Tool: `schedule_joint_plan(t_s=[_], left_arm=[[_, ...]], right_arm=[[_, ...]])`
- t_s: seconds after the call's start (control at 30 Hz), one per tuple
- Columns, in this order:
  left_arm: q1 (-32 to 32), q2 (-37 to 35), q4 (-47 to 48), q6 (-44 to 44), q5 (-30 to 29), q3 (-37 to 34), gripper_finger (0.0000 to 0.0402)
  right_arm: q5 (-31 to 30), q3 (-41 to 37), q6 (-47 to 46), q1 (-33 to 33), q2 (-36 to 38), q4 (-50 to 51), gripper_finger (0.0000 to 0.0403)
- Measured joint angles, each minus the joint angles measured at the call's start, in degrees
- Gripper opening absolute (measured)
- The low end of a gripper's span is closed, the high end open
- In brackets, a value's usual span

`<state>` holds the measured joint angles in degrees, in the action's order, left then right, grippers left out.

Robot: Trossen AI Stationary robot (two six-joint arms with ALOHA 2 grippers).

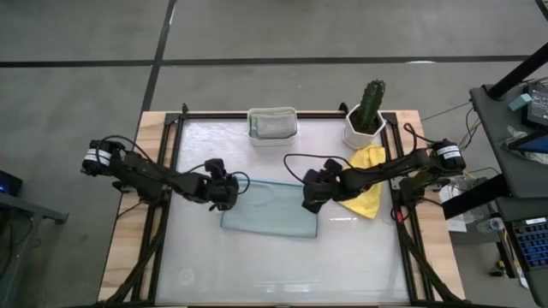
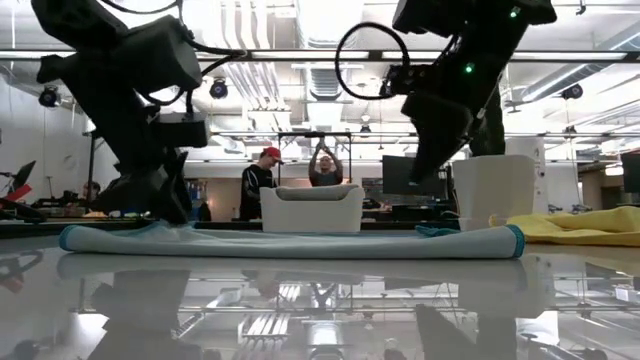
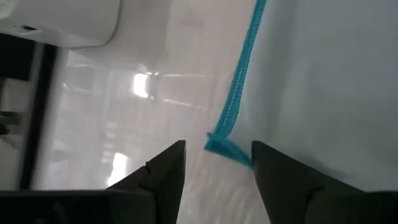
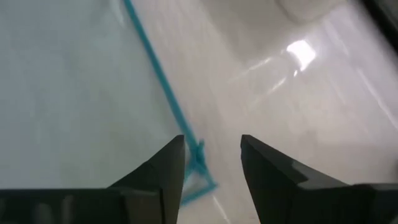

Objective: Fold microfiber towels
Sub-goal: Fold the light blue cloth

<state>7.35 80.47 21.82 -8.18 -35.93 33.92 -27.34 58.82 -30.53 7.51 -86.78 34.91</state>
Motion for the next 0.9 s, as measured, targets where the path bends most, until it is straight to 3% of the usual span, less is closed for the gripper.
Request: schedule_joint_plan(t_s=[0.13,0.23,0.63,0.9], left_arm=[[-1.4,0.1,-1.4,-0.4,5.7,-1.5,0.0164],[-1.4,0.1,-1.6,-0.4,6.3,-1.7,0.0146],[-2.7,0.1,-3.8,-0.5,6.1,-1.3,0.001],[-2.8,0.0,-4.2,-0.4,1.8,-1.2,0.0001]], right_arm=[[-1.3,-1.1,2.0,0.0,0.0,-6.0,0.0144],[-1.4,-1.3,3.7,0.0,0.0,-9.7,0.0138],[-1.4,-1.3,11.7,0.0,-0.1,-19.6,0.0134],[-1.4,-1.5,11.7,0.0,-0.1,-19.6,0.0123]])
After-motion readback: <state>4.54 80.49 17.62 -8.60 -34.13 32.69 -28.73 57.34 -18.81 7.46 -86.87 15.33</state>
